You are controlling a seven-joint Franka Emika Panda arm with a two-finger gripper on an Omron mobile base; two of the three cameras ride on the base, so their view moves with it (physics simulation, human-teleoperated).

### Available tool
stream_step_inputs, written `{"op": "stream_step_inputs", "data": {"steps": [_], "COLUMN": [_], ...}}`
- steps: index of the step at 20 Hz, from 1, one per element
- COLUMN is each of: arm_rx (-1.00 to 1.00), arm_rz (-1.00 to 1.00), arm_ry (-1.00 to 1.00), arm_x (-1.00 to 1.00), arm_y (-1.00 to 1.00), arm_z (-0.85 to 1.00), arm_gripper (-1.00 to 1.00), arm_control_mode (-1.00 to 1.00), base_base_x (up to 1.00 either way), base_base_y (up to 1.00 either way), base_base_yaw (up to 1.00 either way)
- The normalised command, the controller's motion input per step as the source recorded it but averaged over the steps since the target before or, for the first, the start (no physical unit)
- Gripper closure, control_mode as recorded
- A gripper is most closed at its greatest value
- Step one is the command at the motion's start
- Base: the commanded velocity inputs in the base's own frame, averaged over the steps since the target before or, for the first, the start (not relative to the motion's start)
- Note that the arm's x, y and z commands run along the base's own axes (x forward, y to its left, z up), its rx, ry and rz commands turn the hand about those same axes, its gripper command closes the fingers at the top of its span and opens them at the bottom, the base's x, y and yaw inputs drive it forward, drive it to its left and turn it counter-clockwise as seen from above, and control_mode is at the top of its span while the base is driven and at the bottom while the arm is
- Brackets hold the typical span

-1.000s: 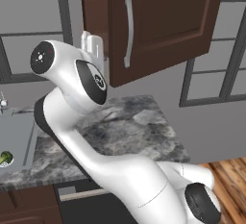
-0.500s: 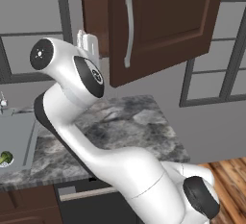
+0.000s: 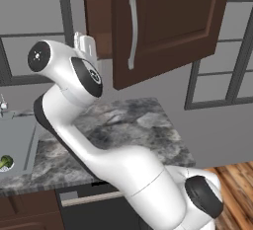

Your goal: Open the cabinet, pick the kettle from the cabinet, and place it in the sink.

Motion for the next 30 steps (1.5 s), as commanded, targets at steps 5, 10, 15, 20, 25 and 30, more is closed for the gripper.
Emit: {"op": "stream_step_inputs", "data": {"steps": [5, 10, 15, 20, 25, 30], "arm_rx": [0.07, 0.07, 0.08, 0.1, 0.08, 0.08], "arm_rz": [-0.01, -0.01, -0.02, 0.0, 0.0, 0.0], "arm_ry": [0.0, 0.0, 0.0, 0.0, 0.0, -0.01], "arm_x": [0.26, 0.12, 0.11, 0.06, 0.0, -0.02], "arm_y": [0.04, 0.0, 0.0, -0.02, -0.02, -0.07], "arm_z": [-0.02, -0.05, -0.07, -0.09, -0.08, -0.06], "arm_gripper": [-1.0, -1.0, -1.0, -1.0, -1.0, -1.0], "arm_control_mode": [-1.0, -1.0, -1.0, -1.0, -1.0, -1.0], "base_base_x": [0.0, 0.0, 0.0, 0.0, 0.0, 0.0], "base_base_y": [0.0, 0.0, 0.0, 0.0, 0.0, 0.0], "base_base_yaw": [0.0, 0.0, 0.0, 0.0, 0.0, 0.0]}}
